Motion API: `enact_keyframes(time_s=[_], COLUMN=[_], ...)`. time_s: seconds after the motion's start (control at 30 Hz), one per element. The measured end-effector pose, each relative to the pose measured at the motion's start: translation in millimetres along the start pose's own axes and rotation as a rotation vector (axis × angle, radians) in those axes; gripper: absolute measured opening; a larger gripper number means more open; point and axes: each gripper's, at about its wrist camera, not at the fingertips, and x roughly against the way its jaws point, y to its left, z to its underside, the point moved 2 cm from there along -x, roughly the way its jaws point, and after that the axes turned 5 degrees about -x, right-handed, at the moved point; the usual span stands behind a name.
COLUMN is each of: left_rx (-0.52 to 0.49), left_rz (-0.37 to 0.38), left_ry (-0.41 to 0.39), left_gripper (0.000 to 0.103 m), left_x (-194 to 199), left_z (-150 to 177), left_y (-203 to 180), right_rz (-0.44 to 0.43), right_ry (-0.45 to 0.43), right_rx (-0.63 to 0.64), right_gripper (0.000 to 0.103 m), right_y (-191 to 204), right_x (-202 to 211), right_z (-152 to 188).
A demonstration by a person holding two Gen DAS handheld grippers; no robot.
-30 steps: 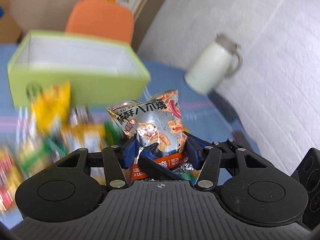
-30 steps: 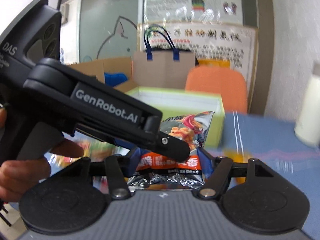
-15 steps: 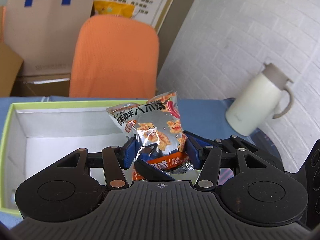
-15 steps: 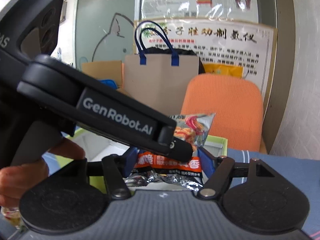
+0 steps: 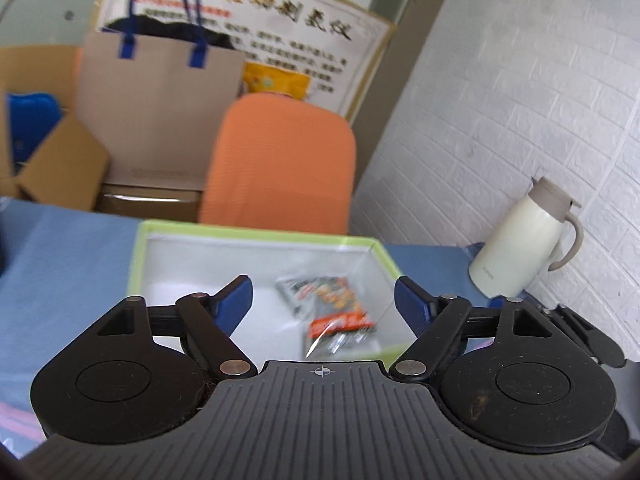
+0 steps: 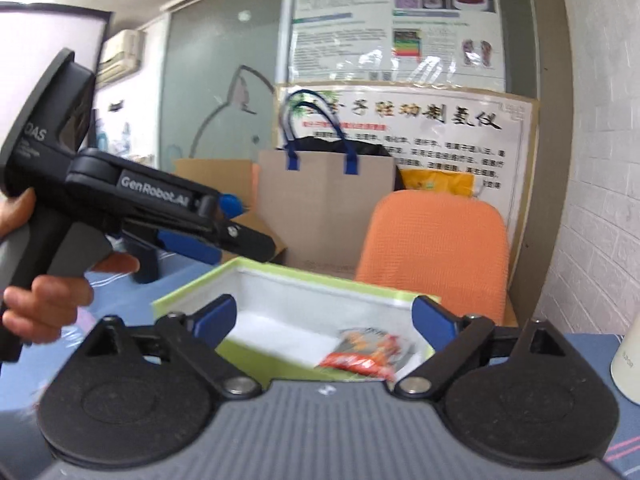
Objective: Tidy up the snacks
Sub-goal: 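Move the left gripper to the yellow DANCO galette bag and grasp it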
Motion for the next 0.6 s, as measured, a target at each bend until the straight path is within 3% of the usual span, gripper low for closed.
enact_keyframes(time_s=[0.13, 0.33, 0.47, 0.53, 0.6], left_rx=[0.026, 0.091, 0.191, 0.218, 0.226], left_rz=[-0.066, -0.225, -0.231, -0.214, -0.213], left_ry=[0.005, 0.049, 0.104, 0.120, 0.144], left_gripper=[0.069, 0.069, 0.067, 0.067, 0.067], left_x=[44.7, 92.0, 94.9, 91.0, 89.0], left_z=[39.1, 104.8, 129.0, 129.1, 130.0], left_y=[23.1, 71.8, 106.0, 118.6, 125.2], right_rz=[-0.064, -0.173, -0.308, -0.319, -0.270], right_ry=[0.056, 0.176, 0.262, 0.297, 0.316], right_rx=[-0.009, -0.064, -0.135, -0.154, -0.152], right_gripper=[0.093, 0.093, 0.093, 0.093, 0.093], right_y=[38.7, 108.4, 159.3, 175.7, 182.5], right_x=[18.3, 27.9, 20.8, 13.7, 5.9], right_z=[22.7, 65.7, 87.3, 96.0, 99.7])
